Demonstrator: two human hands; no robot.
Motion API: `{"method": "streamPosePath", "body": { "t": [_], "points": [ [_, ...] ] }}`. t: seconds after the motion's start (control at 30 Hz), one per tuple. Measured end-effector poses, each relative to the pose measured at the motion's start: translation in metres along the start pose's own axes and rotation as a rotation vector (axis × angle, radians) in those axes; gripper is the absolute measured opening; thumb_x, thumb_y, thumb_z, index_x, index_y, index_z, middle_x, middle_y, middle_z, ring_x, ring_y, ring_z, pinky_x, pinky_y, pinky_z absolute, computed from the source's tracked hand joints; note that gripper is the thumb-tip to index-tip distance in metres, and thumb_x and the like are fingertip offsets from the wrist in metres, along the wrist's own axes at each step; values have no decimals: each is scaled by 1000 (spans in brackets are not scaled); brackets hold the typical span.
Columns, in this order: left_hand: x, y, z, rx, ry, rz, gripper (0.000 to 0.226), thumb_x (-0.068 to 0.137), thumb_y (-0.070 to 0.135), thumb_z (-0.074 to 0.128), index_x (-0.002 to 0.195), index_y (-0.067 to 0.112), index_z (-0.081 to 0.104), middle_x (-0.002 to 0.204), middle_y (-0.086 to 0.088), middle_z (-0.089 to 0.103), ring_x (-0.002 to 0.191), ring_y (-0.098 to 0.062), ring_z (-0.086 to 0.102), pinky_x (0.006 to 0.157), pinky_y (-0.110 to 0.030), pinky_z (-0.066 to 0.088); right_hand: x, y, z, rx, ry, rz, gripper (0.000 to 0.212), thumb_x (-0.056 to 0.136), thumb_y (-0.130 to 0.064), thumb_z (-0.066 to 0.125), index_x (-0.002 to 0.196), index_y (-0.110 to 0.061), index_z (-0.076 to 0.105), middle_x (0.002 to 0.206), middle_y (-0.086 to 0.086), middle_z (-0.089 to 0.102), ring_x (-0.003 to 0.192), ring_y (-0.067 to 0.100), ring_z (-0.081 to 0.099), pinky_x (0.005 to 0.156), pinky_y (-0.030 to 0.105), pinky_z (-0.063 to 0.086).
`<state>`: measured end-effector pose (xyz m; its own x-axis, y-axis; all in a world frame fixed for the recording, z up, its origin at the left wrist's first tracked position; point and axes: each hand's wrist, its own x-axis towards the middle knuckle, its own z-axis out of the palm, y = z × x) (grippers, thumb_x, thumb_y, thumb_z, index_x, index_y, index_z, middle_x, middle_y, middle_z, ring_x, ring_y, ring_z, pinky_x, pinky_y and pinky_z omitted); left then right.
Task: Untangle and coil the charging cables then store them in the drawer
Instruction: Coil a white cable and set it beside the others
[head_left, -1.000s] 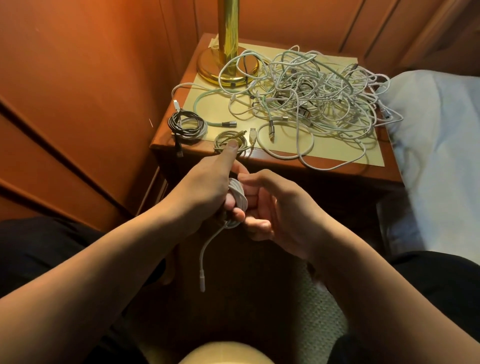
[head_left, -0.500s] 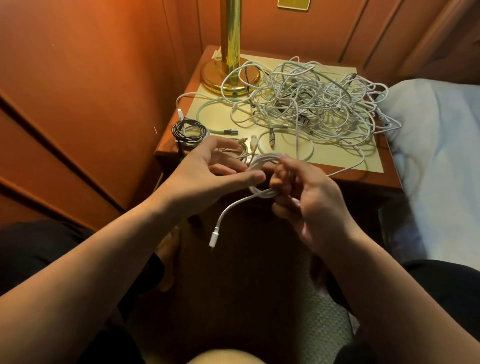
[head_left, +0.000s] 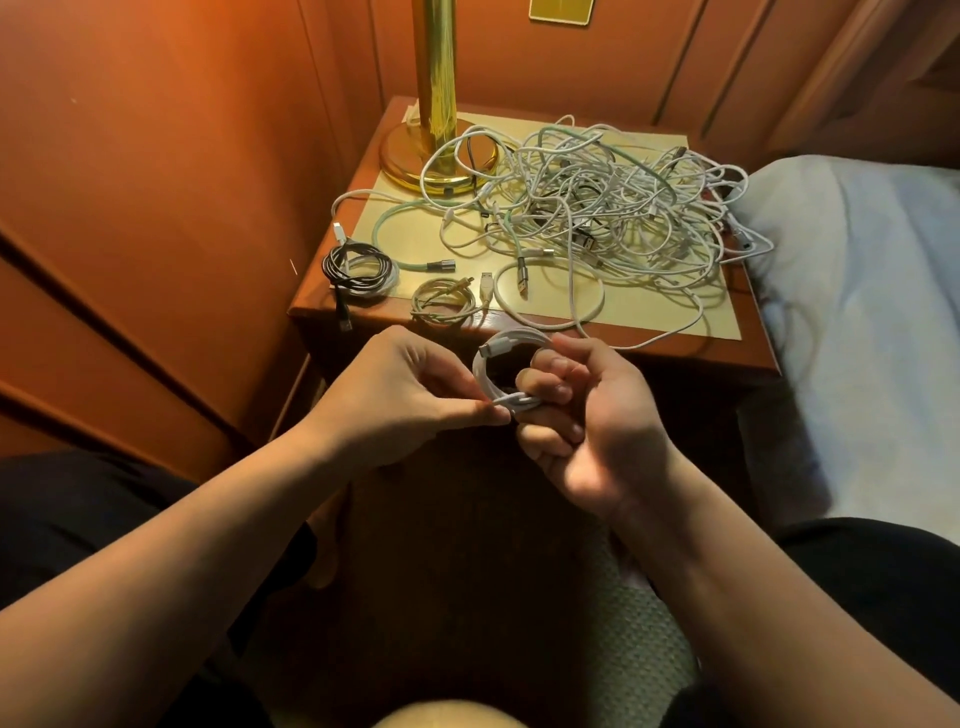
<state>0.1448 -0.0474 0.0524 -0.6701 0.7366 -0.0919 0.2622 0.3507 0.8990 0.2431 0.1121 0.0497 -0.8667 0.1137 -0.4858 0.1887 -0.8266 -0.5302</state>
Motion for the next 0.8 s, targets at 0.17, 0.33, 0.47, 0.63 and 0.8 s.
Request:
{"method": "streamPosePath", "body": {
  "t": [0.17,0.33,0.47,0.63,0.8],
  "points": [
    [-3,1,12,-194,-38,-96,13,80,20,86,91,15,82,86,-5,78,78,-20,72,60,-29,55,2,0,-1,-49,63,-48,50,105,-32,42,56,-23,45,58,-7,30,36,6,20,33,20,17],
    [-6,3,25,-469,-9,-277,26,74,32,83,93,14,80,84,2,75,74,-11,64,57,-22,48,5,0,-3,-117,52,-79,45,106,-33,40,62,-23,43,58,-7,31,42,7,21,35,20,20],
    [-5,1,32,-558,58,-345,37,71,35,81,98,10,79,83,7,73,71,-5,59,57,-19,44,8,2,-2,-157,12,-76,47,105,-34,41,60,-24,45,59,-7,33,60,13,13,35,20,25],
    [-2,-1,32,-632,64,-392,25,65,29,83,88,20,78,78,7,69,75,-9,55,64,-25,40,9,2,0,-163,20,-67,43,104,-34,43,62,-23,42,59,-7,30,55,12,12,35,20,22],
    [0,-3,32,-672,58,-242,19,67,12,82,81,17,71,80,-1,69,72,-9,60,57,-25,38,13,7,-2,-159,74,-26,43,103,-33,46,61,-24,41,57,-7,29,77,18,3,41,21,13]
  ]
}}
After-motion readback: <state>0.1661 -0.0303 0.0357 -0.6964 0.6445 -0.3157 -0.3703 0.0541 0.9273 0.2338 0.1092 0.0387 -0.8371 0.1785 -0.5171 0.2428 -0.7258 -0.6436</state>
